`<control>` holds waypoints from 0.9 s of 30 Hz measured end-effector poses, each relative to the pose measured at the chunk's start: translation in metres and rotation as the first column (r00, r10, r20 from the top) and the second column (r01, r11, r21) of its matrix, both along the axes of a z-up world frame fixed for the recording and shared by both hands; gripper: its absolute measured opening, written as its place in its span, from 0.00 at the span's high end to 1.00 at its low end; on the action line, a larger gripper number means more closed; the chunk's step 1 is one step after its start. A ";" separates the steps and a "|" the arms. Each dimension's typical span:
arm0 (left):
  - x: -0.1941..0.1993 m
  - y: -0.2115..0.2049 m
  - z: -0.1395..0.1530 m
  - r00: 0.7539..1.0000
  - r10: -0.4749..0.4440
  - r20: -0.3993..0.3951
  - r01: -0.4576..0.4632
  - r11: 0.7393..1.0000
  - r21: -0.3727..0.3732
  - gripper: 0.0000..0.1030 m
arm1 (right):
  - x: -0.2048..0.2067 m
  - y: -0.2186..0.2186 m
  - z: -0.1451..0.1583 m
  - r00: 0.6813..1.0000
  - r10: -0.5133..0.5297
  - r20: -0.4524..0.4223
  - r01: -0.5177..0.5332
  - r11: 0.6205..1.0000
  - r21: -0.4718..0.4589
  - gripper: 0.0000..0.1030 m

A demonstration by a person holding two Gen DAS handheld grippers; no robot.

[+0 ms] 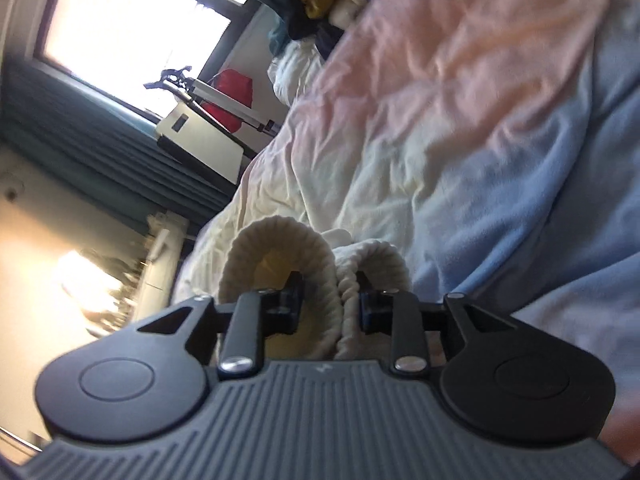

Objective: Fold clothes

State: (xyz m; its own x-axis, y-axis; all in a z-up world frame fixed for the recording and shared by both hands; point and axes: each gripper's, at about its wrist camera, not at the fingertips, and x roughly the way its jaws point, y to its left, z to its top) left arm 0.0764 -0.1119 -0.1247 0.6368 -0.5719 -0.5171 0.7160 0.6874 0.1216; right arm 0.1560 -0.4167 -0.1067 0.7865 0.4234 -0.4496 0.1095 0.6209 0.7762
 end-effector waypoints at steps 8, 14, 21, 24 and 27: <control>-0.018 0.019 0.032 0.996 0.076 -0.035 -0.078 0.994 -0.075 0.43 | -0.064 0.012 0.042 0.986 -0.148 0.074 0.161 0.964 -0.213 0.38; -0.047 0.032 0.075 0.984 0.159 -0.075 -0.169 0.975 -0.144 0.19 | -0.129 0.057 0.067 0.980 -0.063 0.187 0.120 0.941 -0.315 0.38; -0.095 0.048 0.097 0.955 0.294 -0.049 -0.298 0.936 -0.187 0.09 | -0.191 0.107 0.091 0.973 0.020 0.229 0.090 0.884 -0.459 0.38; -0.111 0.059 0.105 0.936 0.349 -0.043 -0.350 0.915 -0.201 0.04 | -0.214 0.124 0.097 0.967 0.038 0.253 0.094 0.867 -0.490 0.38; -0.124 0.070 0.113 0.918 0.393 -0.044 -0.393 0.894 -0.214 0.03 | -0.233 0.139 0.096 0.966 0.033 0.257 0.117 0.830 -0.546 0.39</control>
State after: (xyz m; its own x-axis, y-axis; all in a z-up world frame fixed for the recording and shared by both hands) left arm -0.0477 -0.0416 -0.0113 0.8328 -0.3716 -0.4103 0.3819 0.9223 -0.0600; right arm -0.0769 -0.2775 -0.0108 0.9132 0.1264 -0.3875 -0.0008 0.9513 0.3083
